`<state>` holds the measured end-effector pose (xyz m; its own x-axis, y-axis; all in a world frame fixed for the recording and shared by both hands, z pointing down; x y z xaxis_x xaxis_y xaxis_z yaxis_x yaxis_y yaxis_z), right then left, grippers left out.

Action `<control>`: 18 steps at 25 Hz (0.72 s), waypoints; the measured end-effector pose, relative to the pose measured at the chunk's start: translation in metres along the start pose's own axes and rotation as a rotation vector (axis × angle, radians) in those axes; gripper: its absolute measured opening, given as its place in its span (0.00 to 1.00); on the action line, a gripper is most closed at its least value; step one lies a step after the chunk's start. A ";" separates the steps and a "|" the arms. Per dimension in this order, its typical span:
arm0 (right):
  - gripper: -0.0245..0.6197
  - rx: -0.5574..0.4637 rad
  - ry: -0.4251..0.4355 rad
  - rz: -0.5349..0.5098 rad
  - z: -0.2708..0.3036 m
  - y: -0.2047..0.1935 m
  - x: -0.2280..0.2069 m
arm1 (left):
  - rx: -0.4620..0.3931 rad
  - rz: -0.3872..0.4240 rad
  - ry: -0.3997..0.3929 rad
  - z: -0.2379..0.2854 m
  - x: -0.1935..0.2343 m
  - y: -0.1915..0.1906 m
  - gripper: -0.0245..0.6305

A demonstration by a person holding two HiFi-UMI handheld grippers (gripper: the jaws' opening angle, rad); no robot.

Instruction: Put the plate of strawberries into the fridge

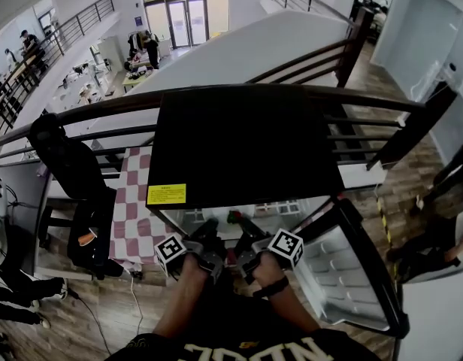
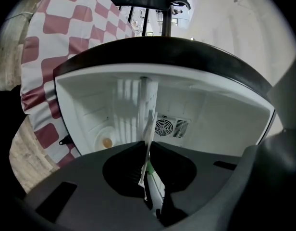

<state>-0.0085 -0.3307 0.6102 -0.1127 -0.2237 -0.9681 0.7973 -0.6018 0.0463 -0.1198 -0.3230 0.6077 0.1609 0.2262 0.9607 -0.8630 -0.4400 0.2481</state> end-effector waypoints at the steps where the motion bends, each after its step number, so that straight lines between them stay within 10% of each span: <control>1: 0.09 0.003 -0.003 0.002 0.001 0.000 0.000 | 0.000 -0.001 0.000 0.001 -0.001 0.001 0.11; 15: 0.09 0.018 -0.040 -0.083 0.002 0.005 -0.004 | -0.004 0.052 0.007 0.001 -0.001 0.003 0.11; 18: 0.36 0.008 -0.107 -0.149 -0.002 0.004 -0.006 | -0.016 0.121 -0.013 -0.003 -0.001 0.008 0.11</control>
<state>-0.0033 -0.3298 0.6156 -0.2920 -0.2120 -0.9326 0.7623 -0.6406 -0.0931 -0.1281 -0.3240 0.6084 0.0615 0.1614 0.9850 -0.8841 -0.4492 0.1288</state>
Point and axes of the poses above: the fingertips, and each gripper's own axes: z forward along the fingers, x to its left, y out of its top, the point moved 2 cm from there along -z, backward along the fingers, and after that the axes turned 3 degrees about -y, right-handed, at the moved point
